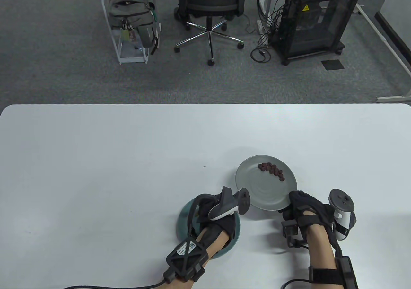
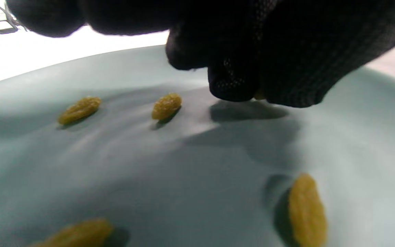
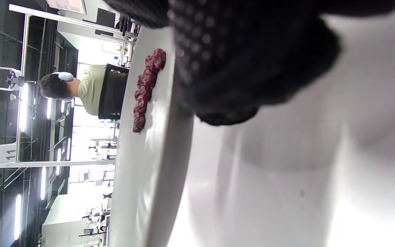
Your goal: Pick raisins with hand pinch into plate
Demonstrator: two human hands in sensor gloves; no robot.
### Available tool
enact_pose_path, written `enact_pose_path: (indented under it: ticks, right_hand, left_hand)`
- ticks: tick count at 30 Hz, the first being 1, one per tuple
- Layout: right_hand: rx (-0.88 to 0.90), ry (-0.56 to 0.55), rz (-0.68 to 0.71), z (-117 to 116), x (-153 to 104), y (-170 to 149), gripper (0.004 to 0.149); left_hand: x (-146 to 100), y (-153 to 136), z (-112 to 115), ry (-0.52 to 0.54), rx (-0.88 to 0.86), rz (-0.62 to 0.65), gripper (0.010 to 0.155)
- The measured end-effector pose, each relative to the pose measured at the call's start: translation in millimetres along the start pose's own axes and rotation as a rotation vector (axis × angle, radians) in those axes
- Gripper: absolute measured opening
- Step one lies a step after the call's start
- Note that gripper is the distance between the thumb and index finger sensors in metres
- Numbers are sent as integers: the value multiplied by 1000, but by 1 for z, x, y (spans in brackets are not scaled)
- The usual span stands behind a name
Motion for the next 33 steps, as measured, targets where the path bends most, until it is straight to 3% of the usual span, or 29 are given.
enact_pose_path:
  ticks: [6, 11, 17, 23, 33]
  right_hand:
    - [1, 0, -1, 0, 0, 0, 52]
    - [3, -5, 6, 1, -1, 1, 52]
    - [4, -17, 13, 2, -2, 1, 52]
    - [-23, -23, 3, 2, -2, -1, 52]
    - [-88, -60, -41, 4, 1, -12, 52]
  left_hand:
    - [-3, 0, 0, 35, 5, -18, 50]
    - [-35, -13, -24, 135, -41, -20, 51]
    - [-83, -61, -47, 245, -29, -103, 52]
    - [-118, -119, -42, 304, -53, -202, 54]
    - [-133, -190, -24, 401, -211, -271, 53]
Point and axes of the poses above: the tracker on the back of each hand, its own y axis roughly to the thumb side, its own x axis roughly from the wrist to the fingertips, z = x × y, the point moved 2 cm from there along x, roughly from the wrist to the fingertips, and after that the axes turned 14 degrees about z, right-handed, at the moved point
